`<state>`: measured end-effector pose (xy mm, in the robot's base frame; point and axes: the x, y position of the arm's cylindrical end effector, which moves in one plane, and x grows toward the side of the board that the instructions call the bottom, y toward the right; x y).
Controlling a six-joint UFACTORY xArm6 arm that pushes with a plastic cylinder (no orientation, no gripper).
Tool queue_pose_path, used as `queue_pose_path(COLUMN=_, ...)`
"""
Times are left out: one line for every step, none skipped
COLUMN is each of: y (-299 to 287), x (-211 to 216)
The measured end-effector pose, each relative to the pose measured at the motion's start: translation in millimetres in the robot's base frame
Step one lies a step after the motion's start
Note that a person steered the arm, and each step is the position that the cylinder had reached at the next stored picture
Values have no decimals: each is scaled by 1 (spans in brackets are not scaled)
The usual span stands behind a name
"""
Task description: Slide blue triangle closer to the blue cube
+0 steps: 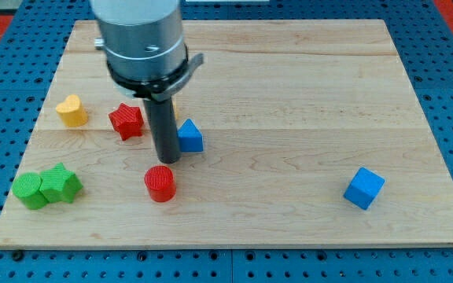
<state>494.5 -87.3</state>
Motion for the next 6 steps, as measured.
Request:
queue_pose_path(y=-11, x=0)
queue_pose_path(y=-28, x=0)
queue_pose_path(y=-29, x=0)
queue_pose_path(y=-29, x=0)
queue_pose_path(y=-25, x=0)
queue_pose_path(y=-35, x=0)
